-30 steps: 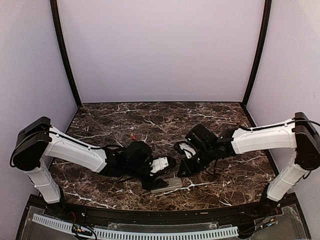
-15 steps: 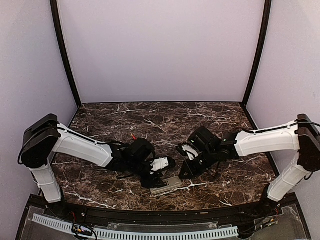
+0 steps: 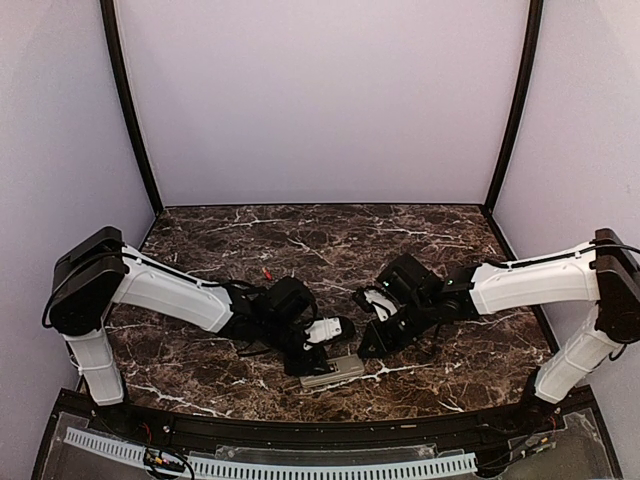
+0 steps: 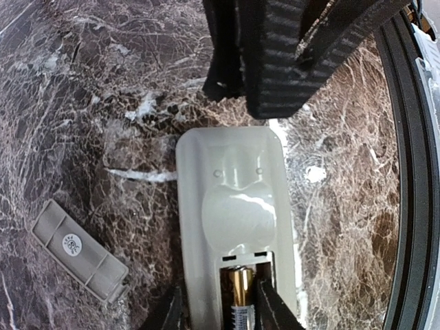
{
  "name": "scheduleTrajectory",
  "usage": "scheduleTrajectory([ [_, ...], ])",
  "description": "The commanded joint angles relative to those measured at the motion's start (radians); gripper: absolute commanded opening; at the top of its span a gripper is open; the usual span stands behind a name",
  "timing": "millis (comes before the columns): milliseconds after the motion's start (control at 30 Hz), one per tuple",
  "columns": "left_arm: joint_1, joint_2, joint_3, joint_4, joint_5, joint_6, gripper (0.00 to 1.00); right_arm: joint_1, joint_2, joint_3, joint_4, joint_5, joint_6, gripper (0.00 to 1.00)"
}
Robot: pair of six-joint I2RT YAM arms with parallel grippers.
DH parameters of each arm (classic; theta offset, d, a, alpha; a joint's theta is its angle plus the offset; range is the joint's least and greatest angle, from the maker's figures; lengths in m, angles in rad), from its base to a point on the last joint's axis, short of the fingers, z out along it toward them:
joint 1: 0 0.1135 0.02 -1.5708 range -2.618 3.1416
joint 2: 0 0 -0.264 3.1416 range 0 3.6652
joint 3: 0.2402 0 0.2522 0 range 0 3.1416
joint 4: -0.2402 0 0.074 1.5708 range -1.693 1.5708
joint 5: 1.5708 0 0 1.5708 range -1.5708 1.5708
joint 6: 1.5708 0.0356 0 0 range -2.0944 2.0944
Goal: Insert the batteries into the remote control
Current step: Load the battery into the battery compartment.
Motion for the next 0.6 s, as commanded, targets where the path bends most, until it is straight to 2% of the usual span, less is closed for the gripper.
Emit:
scheduleTrajectory([
  [0, -0.011, -0.013, 0.005, -0.065, -0.034, -0.019, 0.30, -0.002, -0.015, -0.007, 0.024, -0.001, -0.007, 0.10],
  [200, -0.013, -0.046, -0.031, -0.052, -0.068, -0.035, 0.17, -0.002, -0.003, -0.009, 0.033, -0.005, -0.004, 0.10],
  [300, -0.013, -0.049, -0.041, -0.047, -0.077, -0.042, 0.14, -0.002, -0.002, -0.014, 0.040, -0.006, 0.001, 0.10],
  [400, -0.013, -0.049, -0.051, -0.039, -0.071, -0.045, 0.13, -0.002, -0.004, -0.019, 0.044, -0.006, 0.004, 0.11],
  [567, -0.017, -0.046, -0.061, -0.026, -0.051, -0.054, 0.17, -0.002, -0.006, -0.021, 0.042, -0.005, 0.006, 0.11],
])
